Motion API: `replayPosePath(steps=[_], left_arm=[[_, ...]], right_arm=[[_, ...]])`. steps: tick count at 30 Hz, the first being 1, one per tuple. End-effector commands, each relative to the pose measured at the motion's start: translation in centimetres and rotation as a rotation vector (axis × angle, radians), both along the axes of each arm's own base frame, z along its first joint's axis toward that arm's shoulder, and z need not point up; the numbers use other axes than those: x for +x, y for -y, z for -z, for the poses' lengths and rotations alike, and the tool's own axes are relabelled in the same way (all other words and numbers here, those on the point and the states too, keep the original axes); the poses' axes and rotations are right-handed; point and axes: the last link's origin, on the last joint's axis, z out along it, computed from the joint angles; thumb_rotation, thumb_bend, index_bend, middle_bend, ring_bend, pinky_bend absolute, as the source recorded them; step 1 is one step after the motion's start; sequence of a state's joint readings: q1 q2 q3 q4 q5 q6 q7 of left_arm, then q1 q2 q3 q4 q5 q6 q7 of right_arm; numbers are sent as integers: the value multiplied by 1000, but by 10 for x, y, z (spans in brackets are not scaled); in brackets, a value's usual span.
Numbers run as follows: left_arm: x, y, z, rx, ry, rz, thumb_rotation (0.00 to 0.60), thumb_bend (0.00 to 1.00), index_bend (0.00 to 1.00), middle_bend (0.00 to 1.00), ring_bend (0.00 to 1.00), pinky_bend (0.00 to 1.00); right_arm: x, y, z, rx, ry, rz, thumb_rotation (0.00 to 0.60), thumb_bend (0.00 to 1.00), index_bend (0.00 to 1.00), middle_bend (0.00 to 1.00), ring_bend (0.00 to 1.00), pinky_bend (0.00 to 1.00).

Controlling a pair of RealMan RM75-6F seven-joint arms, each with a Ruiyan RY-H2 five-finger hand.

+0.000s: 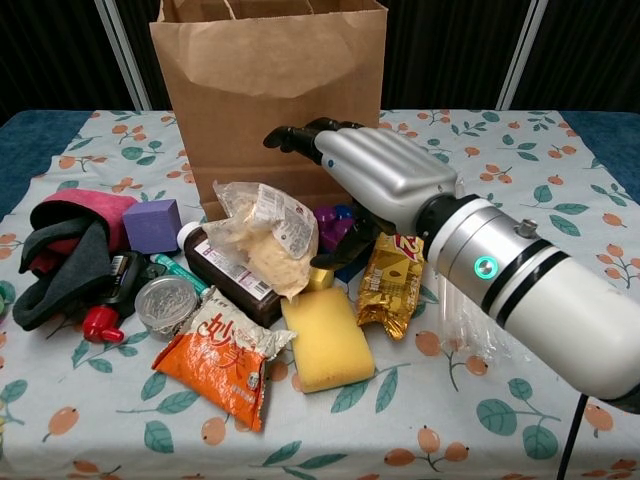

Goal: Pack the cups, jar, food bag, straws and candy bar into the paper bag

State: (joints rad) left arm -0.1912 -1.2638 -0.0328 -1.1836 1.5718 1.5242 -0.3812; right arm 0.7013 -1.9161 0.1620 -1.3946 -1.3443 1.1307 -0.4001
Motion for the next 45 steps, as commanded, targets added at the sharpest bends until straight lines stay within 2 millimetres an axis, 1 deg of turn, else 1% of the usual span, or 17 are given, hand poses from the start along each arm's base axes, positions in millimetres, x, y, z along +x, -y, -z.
replayPosePath(steps=[1, 7, 9, 11, 14, 17, 20, 23, 25, 29, 32, 35, 36, 40, 42, 45], left_arm=[[-1, -1, -2, 2, 1, -2, 600, 128, 231, 240, 155, 250], [-4, -1, -4, 5, 5, -4, 600, 128, 231, 240, 155, 250], [-4, -2, -4, 6, 7, -5, 600, 128, 231, 240, 155, 250], [-5, -2, -4, 5, 8, -6, 600, 127, 231, 240, 155, 250], [-5, -2, -3, 6, 10, -8, 600, 127, 231, 240, 155, 250], [-6, -2, -4, 6, 11, -11, 600, 128, 231, 240, 155, 250], [-8, -2, -4, 8, 12, -16, 600, 128, 231, 240, 155, 250], [-8, -2, -6, 11, 12, -16, 600, 128, 231, 240, 155, 250], [-8, -2, -6, 12, 12, -16, 600, 127, 231, 240, 155, 250], [-6, -2, -5, 9, 13, -9, 600, 128, 231, 240, 155, 250], [-4, -2, -4, 4, 13, -1, 600, 127, 231, 240, 155, 250], [0, -2, -3, -1, 13, 8, 600, 128, 231, 240, 155, 250], [1, -3, -2, -4, 12, 11, 600, 127, 231, 240, 155, 250], [5, -3, 2, -16, 9, 21, 600, 128, 231, 240, 155, 250], [7, -3, 4, -23, 8, 25, 600, 128, 231, 240, 155, 250], [9, -3, 5, -28, 6, 32, 600, 128, 231, 240, 155, 250]], right_arm=[[2, -1, 11, 27, 17, 37, 600, 0, 105, 124, 0, 71], [9, -6, 22, 54, 30, 46, 600, 0, 105, 130, 1, 71], [11, -7, 24, 59, 35, 48, 600, 0, 104, 140, 18, 83], [13, -6, 25, 62, 37, 51, 600, 0, 103, 160, 45, 110], [15, -5, 30, 70, 36, 61, 600, 0, 106, 221, 120, 188], [17, -5, 34, 65, 31, 61, 600, 0, 165, 308, 219, 305], [19, -6, 38, 60, 33, 55, 600, 51, 261, 384, 303, 410], [22, -7, 37, 41, 46, 36, 600, 122, 342, 433, 361, 474], [25, -8, 32, 16, 66, 14, 600, 151, 378, 442, 384, 499], [35, -10, 8, -47, 127, -42, 600, 167, 390, 443, 389, 506], [44, -13, -23, -95, 185, -85, 600, 164, 390, 443, 389, 507], [55, -18, -62, -163, 246, -136, 600, 161, 390, 442, 389, 507], [60, -19, -80, -194, 275, -156, 600, 160, 391, 442, 389, 507], [72, -20, -136, -313, 351, -207, 600, 161, 393, 443, 389, 507], [75, -14, -162, -382, 375, -215, 600, 161, 395, 443, 389, 508], [77, -2, -190, -445, 391, -199, 600, 161, 396, 443, 389, 509]])
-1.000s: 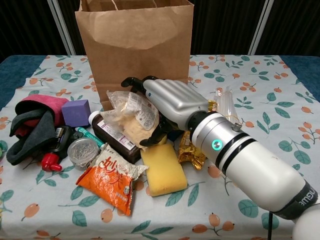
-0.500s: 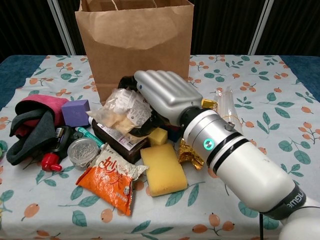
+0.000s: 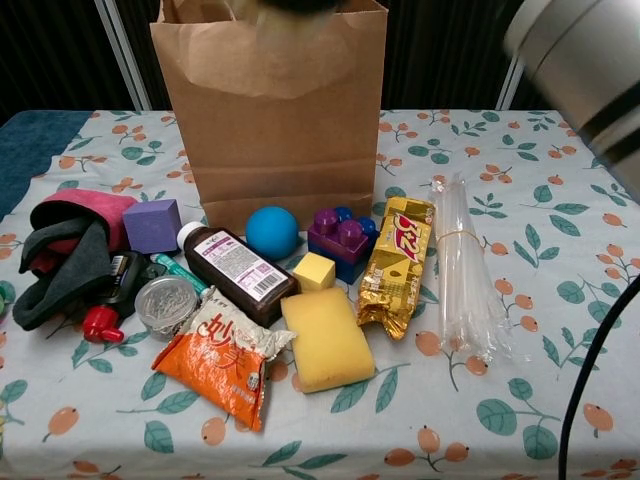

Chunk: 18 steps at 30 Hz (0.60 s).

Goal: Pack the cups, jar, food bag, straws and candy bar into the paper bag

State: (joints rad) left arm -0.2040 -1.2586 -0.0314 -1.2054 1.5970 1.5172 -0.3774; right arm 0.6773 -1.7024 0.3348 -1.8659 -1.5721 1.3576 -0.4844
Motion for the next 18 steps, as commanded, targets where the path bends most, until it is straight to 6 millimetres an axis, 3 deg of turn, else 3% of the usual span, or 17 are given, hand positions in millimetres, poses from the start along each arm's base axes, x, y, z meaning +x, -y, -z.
replayPosePath(steps=[1, 4, 7, 12, 18], left_arm=[[2, -1, 1, -5, -3, 5, 600, 128, 231, 240, 155, 250], [4, -2, 1, -9, -8, 8, 600, 128, 231, 240, 155, 250], [4, -3, 1, -8, -11, 8, 600, 128, 231, 240, 155, 250], [4, -3, 1, -5, -16, 2, 600, 128, 231, 240, 155, 250], [1, -4, 0, -2, -22, -11, 600, 128, 231, 243, 155, 250]], right_arm=[[3, 17, -54, -151, 48, 21, 600, 161, 396, 443, 389, 509], [4, 40, -67, -186, 46, 56, 600, 163, 396, 443, 389, 509], [5, 63, -65, -192, 20, 98, 600, 166, 396, 443, 389, 509], [7, 95, -37, -153, -49, 159, 600, 172, 396, 443, 389, 509], [18, 113, -2, -97, -78, 179, 600, 176, 396, 442, 389, 509]])
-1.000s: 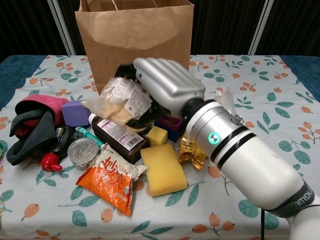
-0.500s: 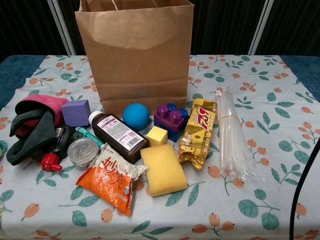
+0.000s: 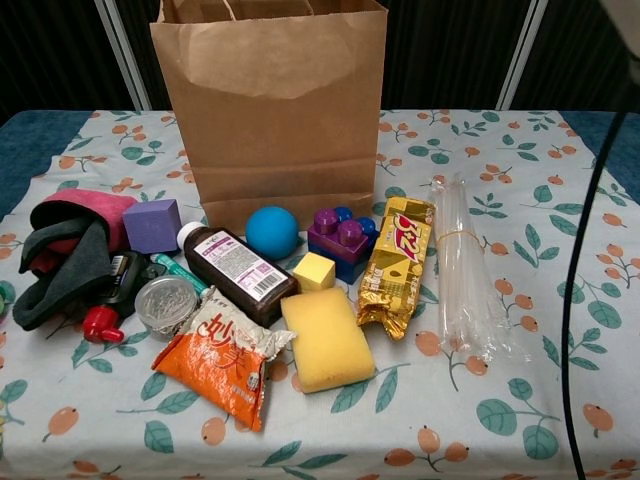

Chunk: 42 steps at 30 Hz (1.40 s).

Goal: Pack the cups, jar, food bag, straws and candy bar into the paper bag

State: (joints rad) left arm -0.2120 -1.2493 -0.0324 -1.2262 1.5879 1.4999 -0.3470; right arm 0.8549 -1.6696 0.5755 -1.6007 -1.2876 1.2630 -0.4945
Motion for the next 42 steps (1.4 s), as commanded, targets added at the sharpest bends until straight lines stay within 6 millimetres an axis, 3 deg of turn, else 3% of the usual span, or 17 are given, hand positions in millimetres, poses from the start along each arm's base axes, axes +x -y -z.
replayPosePath(steps=[1, 9, 11, 15, 18, 23, 28, 32, 34, 42], left_arm=[[-2, -1, -1, 3, -3, -5, 600, 127, 231, 244, 155, 250], [-6, -7, -1, 3, 0, -23, 600, 128, 231, 244, 155, 250], [-8, -8, 0, 2, 2, -27, 600, 128, 231, 244, 155, 250], [-11, -7, 0, 2, 5, -34, 600, 128, 231, 244, 155, 250], [-11, -7, 0, 3, 7, -35, 600, 128, 231, 244, 155, 250], [-9, -8, 0, 2, 7, -27, 600, 128, 231, 244, 155, 250], [-6, -6, 1, 2, 10, -18, 600, 127, 231, 244, 155, 250], [-3, -5, 2, -4, 14, -11, 600, 127, 231, 244, 155, 250], [0, -4, 3, -9, 14, -5, 600, 128, 231, 244, 155, 250], [8, -4, 12, -25, 19, 13, 600, 128, 231, 244, 155, 250]], right_arm=[[15, 11, 26, 52, -7, -2, 600, 176, 396, 443, 389, 509], [26, 22, 50, 71, -36, 9, 600, 166, 396, 427, 370, 480], [26, 24, 54, 88, -51, 17, 600, 135, 363, 395, 306, 415], [23, 27, 58, 132, -89, 30, 600, 18, 174, 239, 100, 189], [22, 27, 57, 150, -85, 30, 600, 0, 111, 190, 48, 142], [21, 24, 49, 139, -64, 20, 600, 0, 96, 177, 34, 130], [11, 11, 24, 85, -18, -2, 600, 0, 95, 185, 43, 130], [-18, -5, -6, 47, -43, -10, 600, 0, 96, 215, 65, 133], [-42, -16, -17, 78, -119, -2, 600, 0, 100, 218, 69, 135], [-139, -58, -34, 366, -515, 72, 600, 0, 107, 215, 48, 129]])
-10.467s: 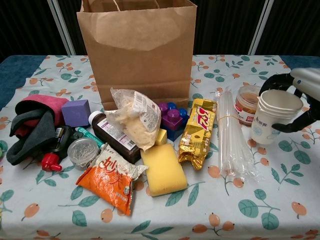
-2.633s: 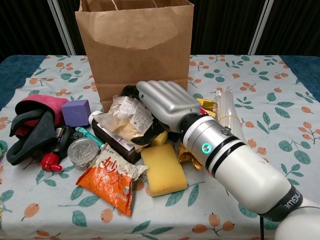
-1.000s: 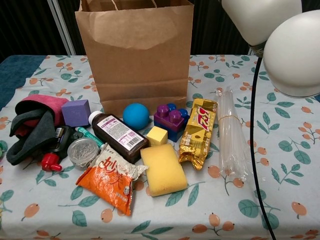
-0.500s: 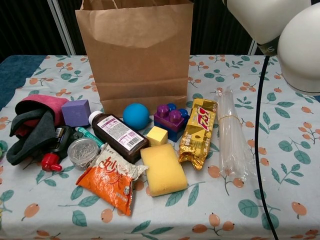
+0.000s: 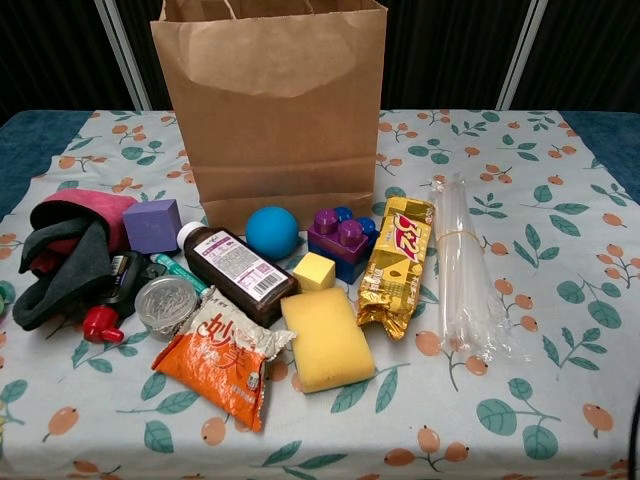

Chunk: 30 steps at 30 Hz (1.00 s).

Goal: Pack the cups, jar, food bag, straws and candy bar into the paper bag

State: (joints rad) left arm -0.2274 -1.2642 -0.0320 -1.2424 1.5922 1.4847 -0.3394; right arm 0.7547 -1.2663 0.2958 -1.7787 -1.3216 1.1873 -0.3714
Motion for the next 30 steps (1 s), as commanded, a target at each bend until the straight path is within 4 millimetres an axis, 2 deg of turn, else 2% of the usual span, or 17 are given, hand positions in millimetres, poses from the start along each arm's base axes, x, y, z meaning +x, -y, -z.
replayPosePath(steps=[1, 3, 6, 13, 17, 24, 30], left_arm=[[2, 0, 3, -8, -1, 4, 600, 128, 231, 244, 155, 250], [3, 1, 4, -11, -5, 6, 600, 127, 231, 244, 155, 250], [4, 1, 3, -8, -9, 5, 600, 128, 231, 244, 155, 250], [0, 1, 1, -2, -16, -13, 600, 128, 231, 244, 155, 250], [-2, 1, 1, -2, -21, -19, 600, 128, 231, 244, 155, 250], [-5, -4, -1, 5, -28, -28, 600, 128, 231, 244, 155, 250], [-9, -5, 1, 2, -29, -41, 600, 127, 231, 244, 155, 250]], right_arm=[[-66, -35, 0, 233, -240, 109, 600, 0, 97, 206, 33, 117], [-83, -34, 2, 279, -318, 161, 600, 0, 73, 191, 16, 97], [-95, -31, 9, 326, -391, 201, 600, 8, 15, 160, 0, 58], [-109, -11, 33, 370, -469, 271, 600, 61, 0, 128, 0, 3], [-107, 0, 53, 396, -480, 283, 600, 65, 0, 107, 0, 0], [-89, 14, 86, 441, -490, 247, 600, 89, 0, 91, 0, 0], [-86, 22, 109, 493, -508, 261, 600, 89, 0, 86, 0, 0]])
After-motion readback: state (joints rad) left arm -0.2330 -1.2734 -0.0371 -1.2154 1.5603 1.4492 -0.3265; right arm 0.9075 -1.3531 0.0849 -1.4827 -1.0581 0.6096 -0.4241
